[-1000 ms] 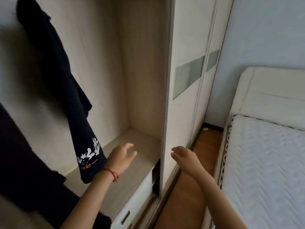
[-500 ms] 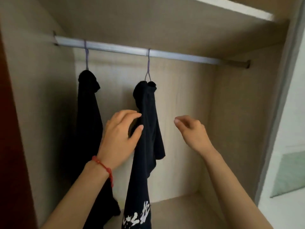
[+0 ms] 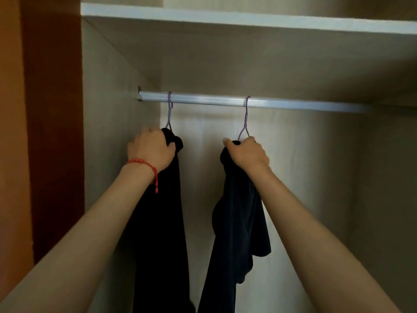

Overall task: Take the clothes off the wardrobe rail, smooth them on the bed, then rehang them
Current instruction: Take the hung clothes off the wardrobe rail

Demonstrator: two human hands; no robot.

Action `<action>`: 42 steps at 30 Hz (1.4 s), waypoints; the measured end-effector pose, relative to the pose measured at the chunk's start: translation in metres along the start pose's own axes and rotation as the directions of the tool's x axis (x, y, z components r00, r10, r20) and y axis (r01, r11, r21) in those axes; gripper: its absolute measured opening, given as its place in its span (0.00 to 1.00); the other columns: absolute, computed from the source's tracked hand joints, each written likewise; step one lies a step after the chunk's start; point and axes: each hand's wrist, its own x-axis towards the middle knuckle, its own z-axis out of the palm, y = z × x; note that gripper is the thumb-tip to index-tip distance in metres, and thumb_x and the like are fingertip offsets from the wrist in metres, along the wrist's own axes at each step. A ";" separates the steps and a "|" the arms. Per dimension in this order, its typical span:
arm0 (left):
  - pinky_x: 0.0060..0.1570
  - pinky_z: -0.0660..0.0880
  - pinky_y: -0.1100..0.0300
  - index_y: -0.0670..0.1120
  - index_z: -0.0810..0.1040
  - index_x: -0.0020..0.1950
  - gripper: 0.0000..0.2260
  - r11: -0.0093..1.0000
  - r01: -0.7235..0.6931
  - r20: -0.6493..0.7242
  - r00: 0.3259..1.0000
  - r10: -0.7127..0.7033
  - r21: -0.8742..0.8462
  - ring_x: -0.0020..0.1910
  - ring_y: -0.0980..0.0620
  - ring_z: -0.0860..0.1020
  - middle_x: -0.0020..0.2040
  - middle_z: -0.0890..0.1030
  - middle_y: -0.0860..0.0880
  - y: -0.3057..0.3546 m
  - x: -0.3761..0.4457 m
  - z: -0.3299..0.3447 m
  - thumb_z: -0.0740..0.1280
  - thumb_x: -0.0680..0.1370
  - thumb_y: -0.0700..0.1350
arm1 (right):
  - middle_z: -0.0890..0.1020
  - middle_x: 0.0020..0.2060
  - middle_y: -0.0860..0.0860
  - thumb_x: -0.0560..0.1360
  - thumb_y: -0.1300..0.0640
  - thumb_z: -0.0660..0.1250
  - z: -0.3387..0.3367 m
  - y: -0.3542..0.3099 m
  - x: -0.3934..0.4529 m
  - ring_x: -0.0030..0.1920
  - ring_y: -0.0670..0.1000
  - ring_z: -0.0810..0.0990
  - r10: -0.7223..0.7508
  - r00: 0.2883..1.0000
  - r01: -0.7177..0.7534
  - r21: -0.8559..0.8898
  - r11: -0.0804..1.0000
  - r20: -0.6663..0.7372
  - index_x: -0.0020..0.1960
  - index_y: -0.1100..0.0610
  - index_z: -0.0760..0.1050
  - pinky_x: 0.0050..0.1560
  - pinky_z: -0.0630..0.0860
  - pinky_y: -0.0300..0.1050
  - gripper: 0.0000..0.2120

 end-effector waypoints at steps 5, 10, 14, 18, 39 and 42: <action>0.54 0.73 0.50 0.39 0.72 0.60 0.15 0.992 0.056 0.153 0.986 -0.073 0.114 0.58 0.37 0.76 0.60 0.76 0.36 -0.004 0.019 0.009 0.62 0.75 0.43 | 0.78 0.50 0.56 0.70 0.47 0.66 -0.005 0.003 0.016 0.43 0.56 0.76 0.028 0.982 0.019 -0.244 0.970 0.189 0.55 0.60 0.71 0.42 0.72 0.44 0.20; 0.58 0.72 0.51 0.39 0.72 0.62 0.16 0.983 0.112 0.181 0.974 -0.137 0.144 0.61 0.38 0.74 0.63 0.74 0.37 -0.008 0.029 0.011 0.60 0.76 0.41 | 0.77 0.48 0.56 0.73 0.60 0.60 -0.020 0.027 0.025 0.48 0.57 0.79 0.085 0.986 -0.030 -0.359 0.933 0.140 0.57 0.60 0.72 0.48 0.74 0.46 0.14; 0.57 0.71 0.50 0.38 0.72 0.62 0.15 0.986 0.125 0.141 0.980 -0.140 0.108 0.61 0.38 0.74 0.62 0.75 0.37 -0.011 0.033 0.016 0.59 0.77 0.43 | 0.78 0.51 0.58 0.76 0.58 0.58 -0.024 0.045 0.029 0.49 0.59 0.76 0.090 0.995 -0.074 -0.274 0.959 0.046 0.59 0.60 0.73 0.46 0.68 0.43 0.14; 0.55 0.72 0.48 0.36 0.73 0.59 0.15 0.988 0.153 0.068 0.986 -0.153 -0.005 0.60 0.35 0.74 0.61 0.75 0.35 -0.019 0.031 0.020 0.61 0.78 0.45 | 0.79 0.55 0.60 0.78 0.53 0.58 -0.029 0.046 0.030 0.54 0.61 0.77 0.038 0.995 -0.049 -0.118 0.992 -0.095 0.57 0.63 0.74 0.46 0.68 0.45 0.15; 0.37 0.68 0.55 0.35 0.77 0.41 0.12 0.949 -0.074 -0.285 0.958 -0.017 -0.307 0.44 0.34 0.78 0.42 0.81 0.34 -0.038 -0.042 0.028 0.64 0.76 0.45 | 0.80 0.48 0.65 0.78 0.53 0.60 -0.034 0.126 -0.049 0.52 0.65 0.77 -0.014 0.977 0.009 -0.025 1.000 -0.211 0.55 0.63 0.75 0.43 0.67 0.47 0.15; 0.36 0.72 0.51 0.36 0.75 0.36 0.13 0.921 -0.043 -0.212 0.976 -0.043 -0.388 0.40 0.35 0.78 0.38 0.80 0.34 -0.049 -0.065 0.044 0.65 0.76 0.45 | 0.81 0.47 0.64 0.78 0.55 0.60 -0.021 0.151 -0.075 0.51 0.65 0.78 0.041 0.987 -0.044 -0.019 0.999 -0.156 0.54 0.64 0.76 0.41 0.66 0.46 0.13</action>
